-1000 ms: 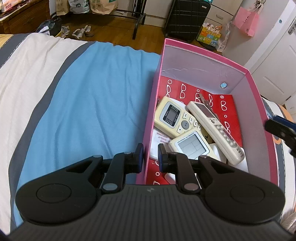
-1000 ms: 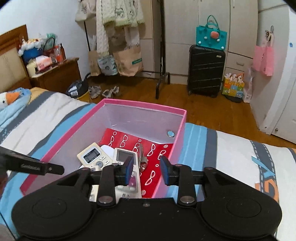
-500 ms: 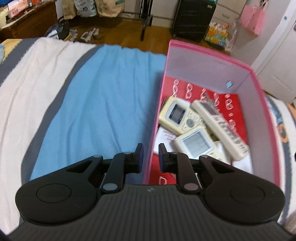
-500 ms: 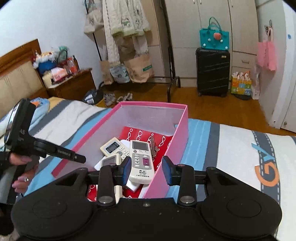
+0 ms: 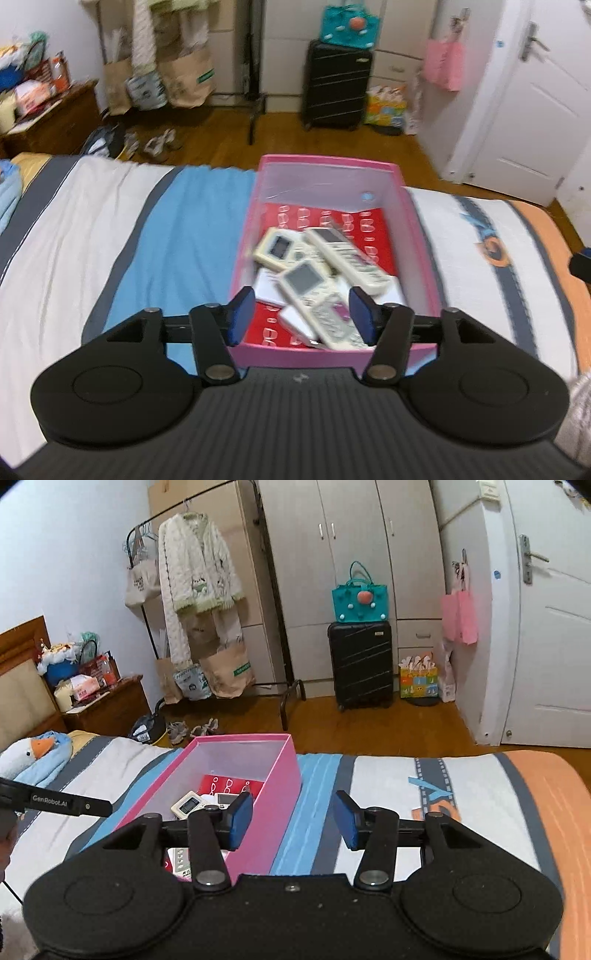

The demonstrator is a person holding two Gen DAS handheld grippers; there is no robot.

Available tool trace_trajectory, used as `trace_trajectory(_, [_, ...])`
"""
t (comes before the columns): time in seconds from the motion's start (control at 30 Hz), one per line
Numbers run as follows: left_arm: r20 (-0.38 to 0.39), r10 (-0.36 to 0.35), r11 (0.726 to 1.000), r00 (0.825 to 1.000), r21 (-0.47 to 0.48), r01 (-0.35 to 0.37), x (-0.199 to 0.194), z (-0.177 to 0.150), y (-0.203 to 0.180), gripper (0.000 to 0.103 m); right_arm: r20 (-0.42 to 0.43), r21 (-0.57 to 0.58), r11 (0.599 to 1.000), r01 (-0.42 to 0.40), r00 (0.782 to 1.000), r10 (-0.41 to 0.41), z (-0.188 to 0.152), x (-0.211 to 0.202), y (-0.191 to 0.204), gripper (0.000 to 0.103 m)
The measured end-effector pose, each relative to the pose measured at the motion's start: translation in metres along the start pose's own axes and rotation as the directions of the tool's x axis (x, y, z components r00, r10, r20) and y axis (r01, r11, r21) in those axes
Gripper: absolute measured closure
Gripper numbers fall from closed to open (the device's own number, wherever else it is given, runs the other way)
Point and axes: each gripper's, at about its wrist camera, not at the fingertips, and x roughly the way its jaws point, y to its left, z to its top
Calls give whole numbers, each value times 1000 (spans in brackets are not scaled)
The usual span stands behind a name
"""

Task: Organize rigid objects
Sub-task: 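Lower the pink box onto the bed with the left gripper and release it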

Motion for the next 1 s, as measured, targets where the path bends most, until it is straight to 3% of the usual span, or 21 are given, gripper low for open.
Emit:
trace_trajectory(0.1, [7, 4, 998, 1000, 58, -5, -14, -2, -21, 40, 27, 7, 1000, 7, 1000, -7, -4, -18, -3, 49])
trace_trajectory(0.3, [11, 6, 999, 1000, 44, -6, -35, -13, -42, 32, 33, 11, 1000, -10, 999, 9, -15, -38, -7, 44])
trace_trajectory(0.43, [33, 38, 998, 999, 48, -40, -42, -25, -58, 13, 22, 6, 1000, -17, 1000, 17, -26, -41, -9, 43])
trace_trajectory(0.7, [43, 74, 997, 996, 25, -75, -55, -51, -84, 1, 10, 5, 1000, 7, 1000, -7, -36, -44, -12, 39])
trace_trajectory(0.8, [21, 96, 995, 995, 13, -97, -54, -59, -91, 1, -16, -19, 1000, 20, 1000, -20, -41, -44, -10, 28])
trace_trajectory(0.87, [31, 105, 994, 994, 23, -106, -51, -64, -95, 1, -54, -38, 998, 44, 997, -46, -45, -40, -6, 10])
trace_trajectory(1.0, [36, 137, 988, 990, 64, -139, -46, -73, -103, 1, -65, -48, 995, 93, 993, -96, -53, -38, -1, 5])
